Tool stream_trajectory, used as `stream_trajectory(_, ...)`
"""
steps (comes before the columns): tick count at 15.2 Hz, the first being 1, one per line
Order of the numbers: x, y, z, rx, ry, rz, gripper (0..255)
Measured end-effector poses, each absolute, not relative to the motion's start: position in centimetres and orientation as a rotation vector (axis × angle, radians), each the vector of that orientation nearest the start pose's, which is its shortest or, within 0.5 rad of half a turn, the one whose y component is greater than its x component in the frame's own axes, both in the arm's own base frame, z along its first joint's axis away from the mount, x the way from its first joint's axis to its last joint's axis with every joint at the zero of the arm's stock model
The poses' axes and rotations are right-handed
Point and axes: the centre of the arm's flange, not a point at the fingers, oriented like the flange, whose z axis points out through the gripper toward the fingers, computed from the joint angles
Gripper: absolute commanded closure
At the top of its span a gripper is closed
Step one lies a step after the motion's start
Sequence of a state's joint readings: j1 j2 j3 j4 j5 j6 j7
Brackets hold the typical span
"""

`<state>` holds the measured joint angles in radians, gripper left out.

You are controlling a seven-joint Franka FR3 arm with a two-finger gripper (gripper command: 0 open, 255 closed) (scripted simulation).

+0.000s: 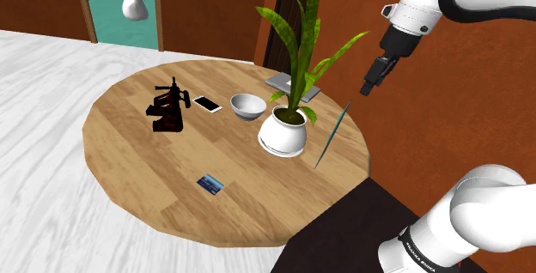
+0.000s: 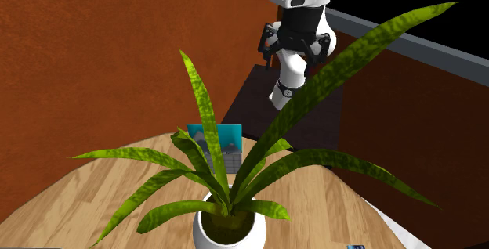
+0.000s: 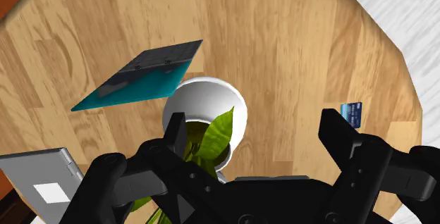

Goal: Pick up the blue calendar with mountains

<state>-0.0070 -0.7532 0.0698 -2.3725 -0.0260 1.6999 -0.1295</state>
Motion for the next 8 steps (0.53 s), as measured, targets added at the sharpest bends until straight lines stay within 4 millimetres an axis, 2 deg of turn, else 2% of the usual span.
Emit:
stream_trajectory(3, 33.9, 1.8, 57.7, -3.212, -0.197, -0.127, 0)
stream_trajectory(7, 37.6, -0.6, 55.7, -3.222, 0.08, -0.142, 0)
stream_trajectory(8, 38.5, -1.7, 55.1, -3.22, 0.155, -0.147, 0)
